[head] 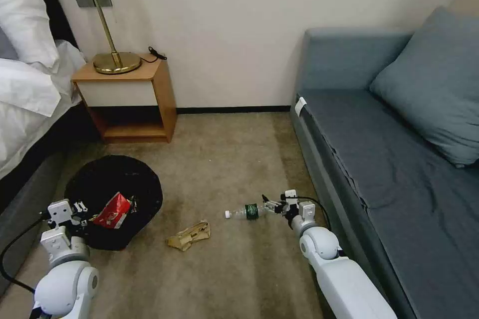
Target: Pick up the trash bin, then pick up the garbage on the floor and place it into the trash bin.
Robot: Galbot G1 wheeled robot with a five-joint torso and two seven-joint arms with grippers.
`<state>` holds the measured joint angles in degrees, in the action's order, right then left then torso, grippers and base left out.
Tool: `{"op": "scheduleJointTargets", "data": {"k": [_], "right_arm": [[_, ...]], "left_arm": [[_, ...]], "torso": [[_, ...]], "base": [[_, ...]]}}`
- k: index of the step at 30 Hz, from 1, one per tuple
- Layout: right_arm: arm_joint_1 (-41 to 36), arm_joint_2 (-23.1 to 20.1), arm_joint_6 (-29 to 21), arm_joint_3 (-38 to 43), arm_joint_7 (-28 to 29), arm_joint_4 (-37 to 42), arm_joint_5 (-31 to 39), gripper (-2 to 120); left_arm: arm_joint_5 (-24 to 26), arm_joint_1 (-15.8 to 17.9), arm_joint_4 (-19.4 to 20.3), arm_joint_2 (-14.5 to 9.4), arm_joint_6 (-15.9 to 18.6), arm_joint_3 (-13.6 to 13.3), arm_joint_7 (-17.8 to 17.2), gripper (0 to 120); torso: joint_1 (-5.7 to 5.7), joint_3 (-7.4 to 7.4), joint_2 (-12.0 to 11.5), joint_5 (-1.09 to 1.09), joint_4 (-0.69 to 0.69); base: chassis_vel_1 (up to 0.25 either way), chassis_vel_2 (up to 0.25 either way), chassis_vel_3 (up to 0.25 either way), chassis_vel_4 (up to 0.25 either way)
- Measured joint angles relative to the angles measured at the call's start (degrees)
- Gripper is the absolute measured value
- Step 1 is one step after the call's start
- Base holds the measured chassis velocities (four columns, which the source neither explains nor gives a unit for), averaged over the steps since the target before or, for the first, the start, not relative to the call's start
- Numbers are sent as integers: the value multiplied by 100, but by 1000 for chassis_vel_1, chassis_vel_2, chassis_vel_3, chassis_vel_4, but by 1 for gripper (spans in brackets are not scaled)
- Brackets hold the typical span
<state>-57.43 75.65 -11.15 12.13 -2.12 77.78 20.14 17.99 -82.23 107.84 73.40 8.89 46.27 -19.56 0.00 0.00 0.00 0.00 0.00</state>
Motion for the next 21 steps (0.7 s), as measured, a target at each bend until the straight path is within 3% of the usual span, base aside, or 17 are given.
{"op": "scheduleJointTargets", "data": {"k": [21], "right_arm": [[161, 5, 83, -180, -88, -208, -71, 100]], "left_arm": [[-7, 124, -107, -26, 27, -32, -1, 5]], "torso": [[0, 0, 0, 0, 0]], "base": [[-97, 93, 93, -98]]}}
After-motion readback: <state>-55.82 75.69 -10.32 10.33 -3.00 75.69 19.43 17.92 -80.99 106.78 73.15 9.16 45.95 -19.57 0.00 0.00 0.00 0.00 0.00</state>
